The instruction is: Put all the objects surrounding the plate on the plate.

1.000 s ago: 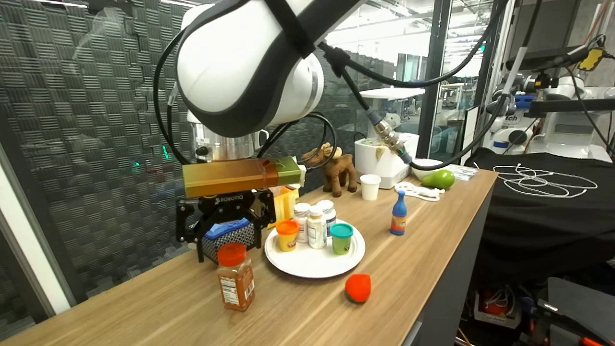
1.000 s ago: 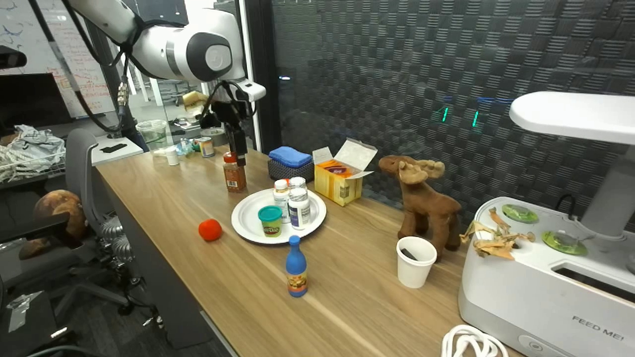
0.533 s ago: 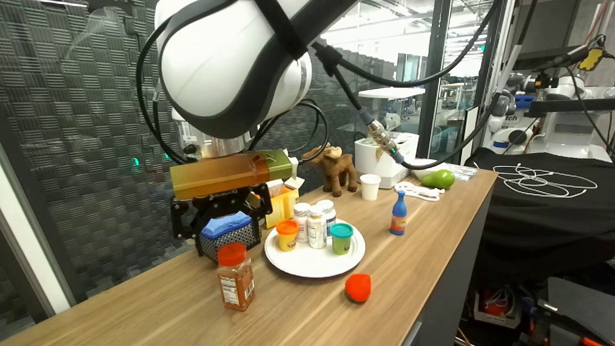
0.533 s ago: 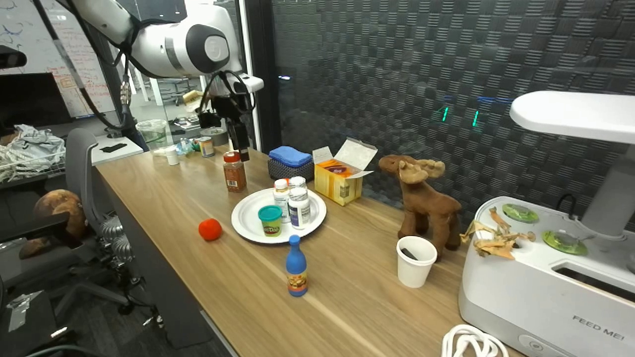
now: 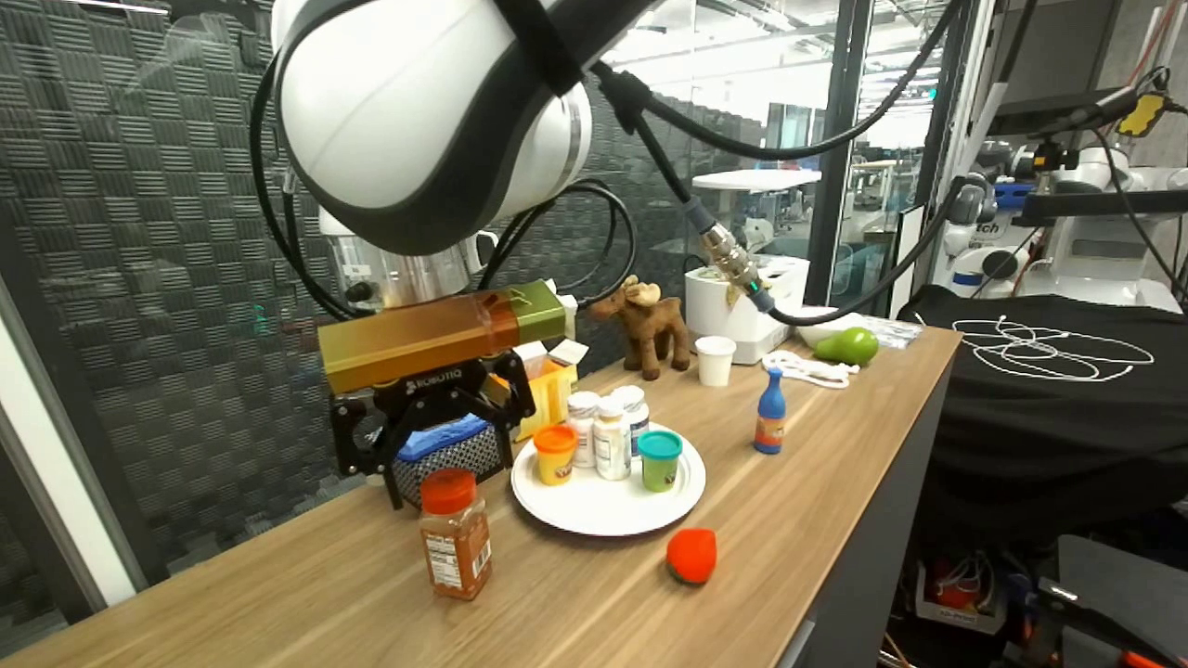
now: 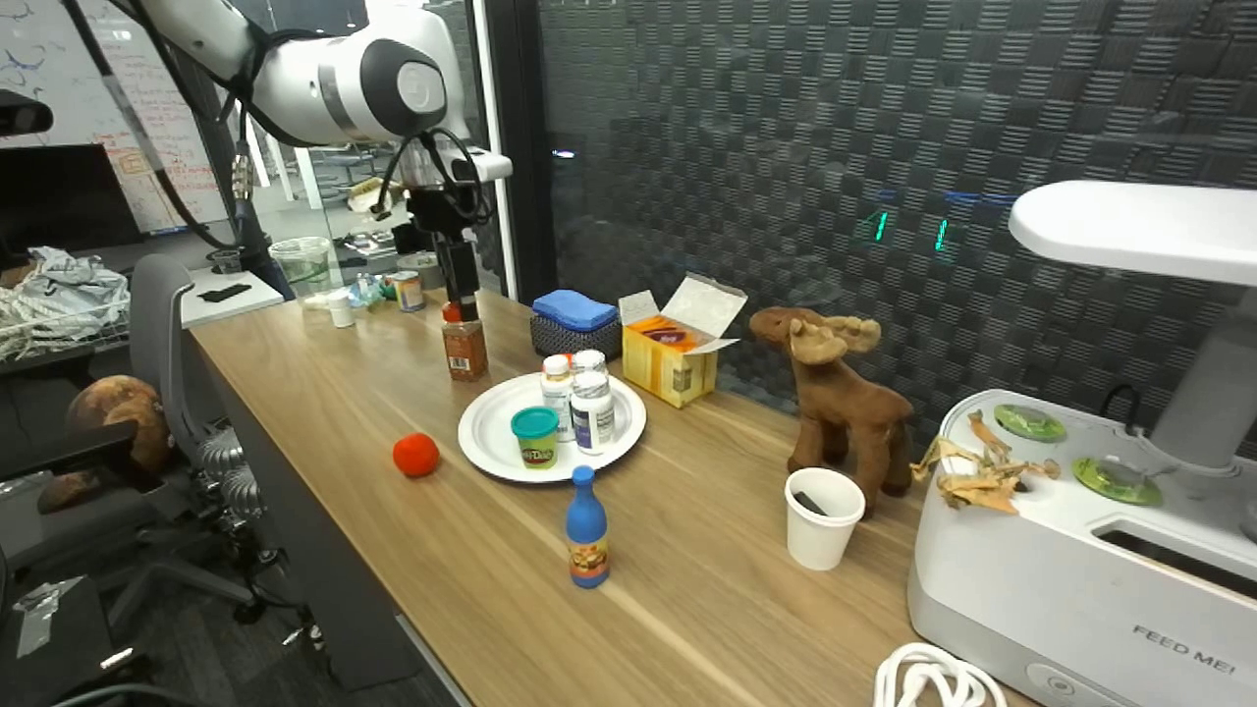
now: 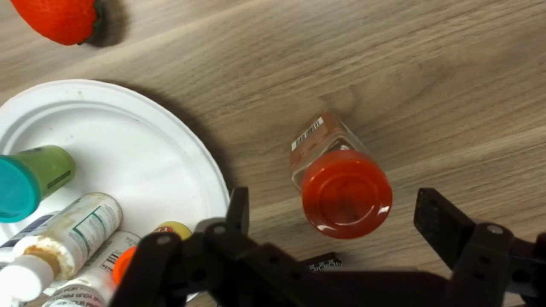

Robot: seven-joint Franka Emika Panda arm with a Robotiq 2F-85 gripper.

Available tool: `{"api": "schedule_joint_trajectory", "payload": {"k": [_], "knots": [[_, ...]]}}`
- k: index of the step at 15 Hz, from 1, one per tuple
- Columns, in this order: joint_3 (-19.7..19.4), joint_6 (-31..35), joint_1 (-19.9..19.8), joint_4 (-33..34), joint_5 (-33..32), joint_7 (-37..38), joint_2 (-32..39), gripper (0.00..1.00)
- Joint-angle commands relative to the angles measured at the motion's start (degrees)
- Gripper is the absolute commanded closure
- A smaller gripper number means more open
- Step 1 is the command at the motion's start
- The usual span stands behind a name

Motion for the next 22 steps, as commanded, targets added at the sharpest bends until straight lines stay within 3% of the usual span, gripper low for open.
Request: {"api": "schedule_joint_trajectory", "payload": {"k": [1, 4, 5, 7, 12, 22], "knots": [[0.51, -2.36, -0.04, 1.85, 0.55, 0.82, 0.14, 0.00], [0.79, -2.42, -0.21, 2.24, 1.03, 0.55, 0.31, 0.00], [1.06, -2.44, -0.46, 2.38, 1.47, -0.07, 0.47, 0.25], [1.46, -2.86, -0.88, 2.66, 2.52, -0.58, 0.77, 0.34], [1.41, -3.04, -0.87, 2.21, 3.22, -0.20, 0.02, 0.73], [0.06, -2.78, -0.68, 1.13, 1.73, 1.60, -4.23, 0.76]]}}
